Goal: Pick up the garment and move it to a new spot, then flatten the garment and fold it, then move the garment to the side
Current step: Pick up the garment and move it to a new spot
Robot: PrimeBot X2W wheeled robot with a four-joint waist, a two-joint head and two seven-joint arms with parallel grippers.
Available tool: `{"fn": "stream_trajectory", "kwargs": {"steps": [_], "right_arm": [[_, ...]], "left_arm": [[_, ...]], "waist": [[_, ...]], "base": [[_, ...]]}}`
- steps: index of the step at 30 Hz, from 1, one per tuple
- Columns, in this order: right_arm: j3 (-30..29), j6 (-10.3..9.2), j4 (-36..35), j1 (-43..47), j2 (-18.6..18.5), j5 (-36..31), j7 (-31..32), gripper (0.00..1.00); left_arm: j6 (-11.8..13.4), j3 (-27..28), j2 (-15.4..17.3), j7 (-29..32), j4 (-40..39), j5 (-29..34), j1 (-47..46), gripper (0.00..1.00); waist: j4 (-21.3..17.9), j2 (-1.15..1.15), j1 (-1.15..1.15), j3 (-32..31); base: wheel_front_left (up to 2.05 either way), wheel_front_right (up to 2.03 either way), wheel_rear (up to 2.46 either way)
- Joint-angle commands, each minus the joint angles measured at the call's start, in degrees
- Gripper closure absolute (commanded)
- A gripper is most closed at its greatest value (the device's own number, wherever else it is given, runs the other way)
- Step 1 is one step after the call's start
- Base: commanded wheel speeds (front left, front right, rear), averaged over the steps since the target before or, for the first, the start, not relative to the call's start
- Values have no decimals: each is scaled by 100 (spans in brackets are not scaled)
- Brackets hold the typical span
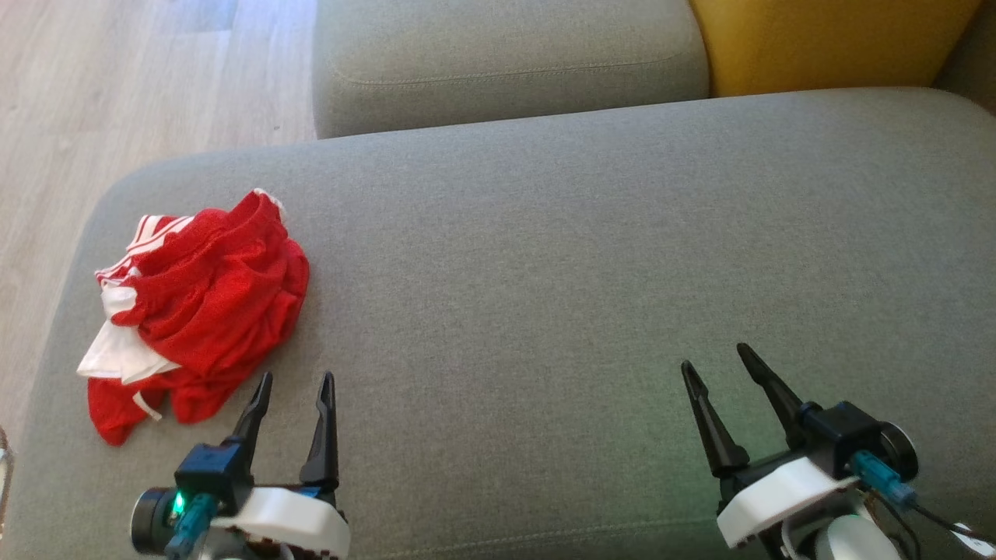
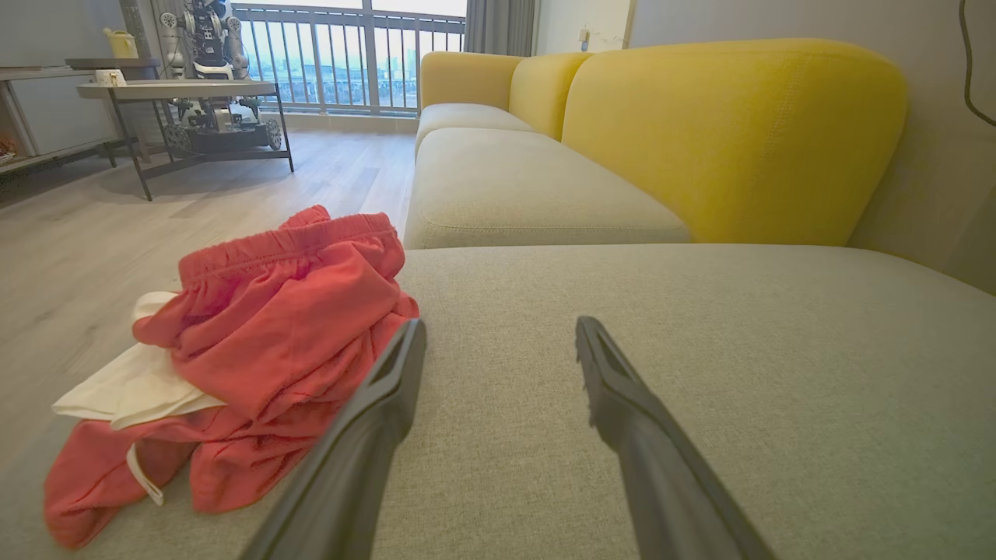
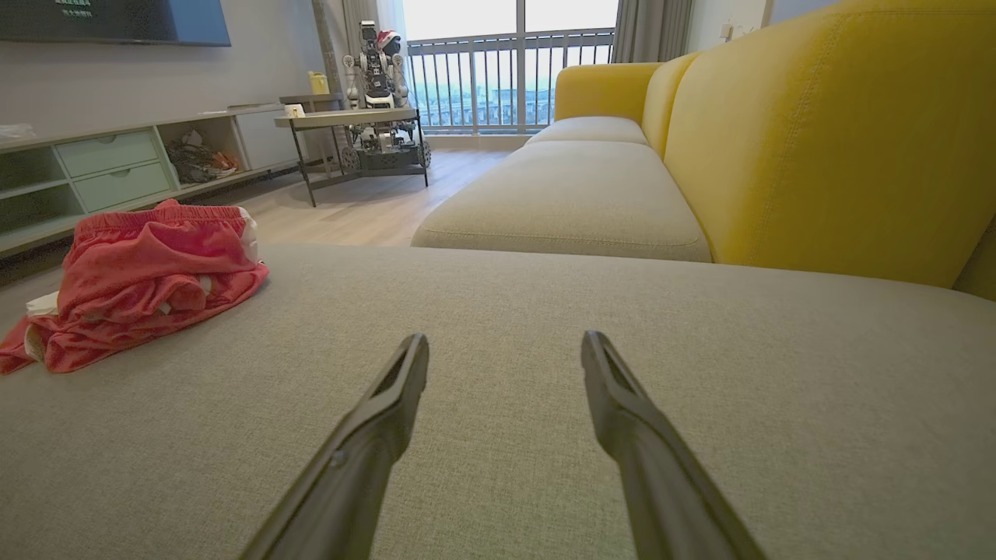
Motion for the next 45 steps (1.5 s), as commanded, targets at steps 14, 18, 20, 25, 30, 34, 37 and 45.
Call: {"fn": "stream_trajectory", "kwargs": {"steps": [14,18,20,25,30,34,37,45], "right_arm": [[241,-1,-241,-158,-69,9,-61,0],[253,-1,-253,-115,-69,12,-61,0],[256,-1,-252,-95,-69,19,-61,0],[284,-1,-250,-55,-69,32,-61,0],[311,-1,-246,-5,-69,37,-61,0],[310,-1,-234,35,-69,41,-61,0],[306,-1,-234,58,-69,37,-61,0],[325,-1,-283,-81,-69,-110,-61,0]], "left_arm": [[120,196,-22,-70,-201,0,-158,0],[151,200,-23,-70,-194,6,-107,0],[173,200,-23,-70,-202,5,-81,0],[214,194,-24,-70,-218,0,-47,0],[242,219,-24,-70,-235,-13,-17,0],[263,224,-24,-70,-245,-27,19,0],[282,239,-24,-70,-261,-67,40,0],[239,321,-17,-70,-380,-203,-418,0]], "waist": [[738,0,0,-12],[1080,0,0,-23],[1251,0,0,-35],[1581,0,0,-51],[2000,0,0,-72],[2202,0,0,-91],[2298,0,0,-86],[2252,0,0,305]], "base": [[0,0,0],[0,0,0],[0,0,0],[0,0,0],[0,0,0],[0,0,0],[0,0,0],[0,0,0]]}}
